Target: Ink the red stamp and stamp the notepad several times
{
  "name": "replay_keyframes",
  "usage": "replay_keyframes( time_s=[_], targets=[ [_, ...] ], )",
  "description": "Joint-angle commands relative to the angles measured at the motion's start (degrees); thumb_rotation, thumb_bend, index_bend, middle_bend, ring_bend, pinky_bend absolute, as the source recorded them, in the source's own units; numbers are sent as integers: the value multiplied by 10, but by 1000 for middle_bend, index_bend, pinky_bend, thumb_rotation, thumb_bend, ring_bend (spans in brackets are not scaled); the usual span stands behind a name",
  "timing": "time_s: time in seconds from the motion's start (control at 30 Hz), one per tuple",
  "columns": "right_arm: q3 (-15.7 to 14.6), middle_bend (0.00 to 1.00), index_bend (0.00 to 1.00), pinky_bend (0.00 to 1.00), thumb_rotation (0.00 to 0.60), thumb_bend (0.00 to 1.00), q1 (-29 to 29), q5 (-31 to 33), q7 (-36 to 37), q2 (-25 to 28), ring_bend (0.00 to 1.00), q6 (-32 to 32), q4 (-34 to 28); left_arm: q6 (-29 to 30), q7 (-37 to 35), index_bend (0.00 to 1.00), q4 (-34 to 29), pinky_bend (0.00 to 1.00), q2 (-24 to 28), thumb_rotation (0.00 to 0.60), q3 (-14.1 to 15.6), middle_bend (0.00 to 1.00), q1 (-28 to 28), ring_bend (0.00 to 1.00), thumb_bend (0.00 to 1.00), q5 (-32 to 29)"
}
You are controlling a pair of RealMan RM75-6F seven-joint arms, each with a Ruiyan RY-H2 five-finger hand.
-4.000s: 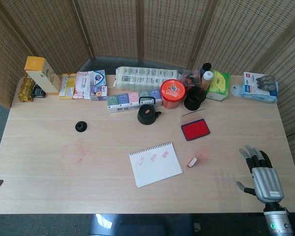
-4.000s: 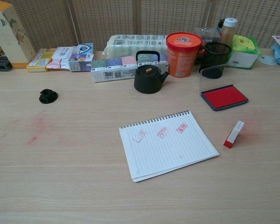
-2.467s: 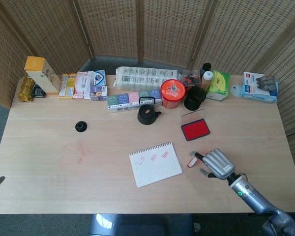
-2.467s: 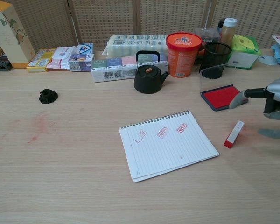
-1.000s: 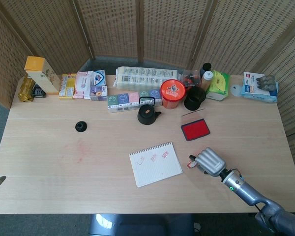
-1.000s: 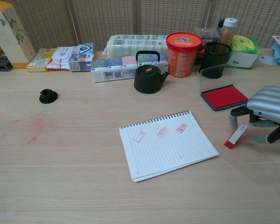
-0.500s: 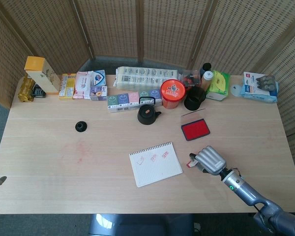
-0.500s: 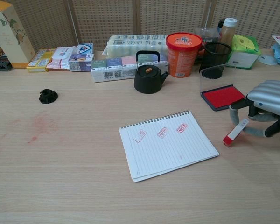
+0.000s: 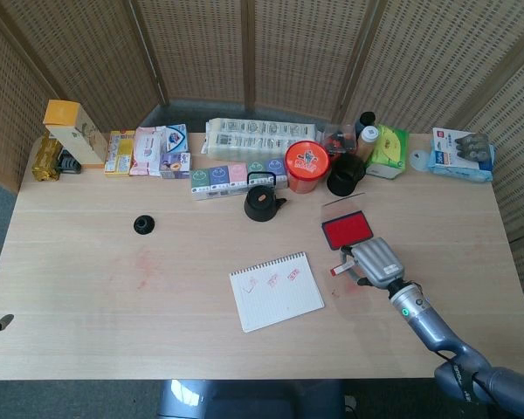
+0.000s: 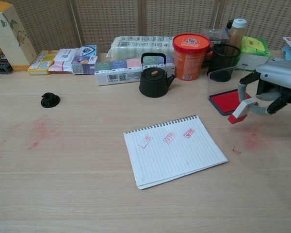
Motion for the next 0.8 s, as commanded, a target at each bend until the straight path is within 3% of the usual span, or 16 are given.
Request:
replay_keyframes(
  time_s=[0.03,0.27,0.5,0.8],
  targets=[
    [39,1000,637,1000,600,552,11,82,-74,4,1000,-38,-37,0,0,0,-1,108,0,600,1,0,0,0,0,1],
    [78,1000,648,1000,600,553,35,197,-171,-20,1000,-57,-34,-2,3,0,-1,108,0,600,2,0,0,0,0,2],
    [99,1000,655,1000,600,554,59,257,-215,-42,1000,-62,-9,-3,2,0,-2,108,1,600,3,0,0,0,0,1],
    [106,1000,668,1000,600,554,87,313,-251,-68,1000,-79,39,-10,-4,0,1,108,3,600,2,0,-3,0,0,-3]
  ],
)
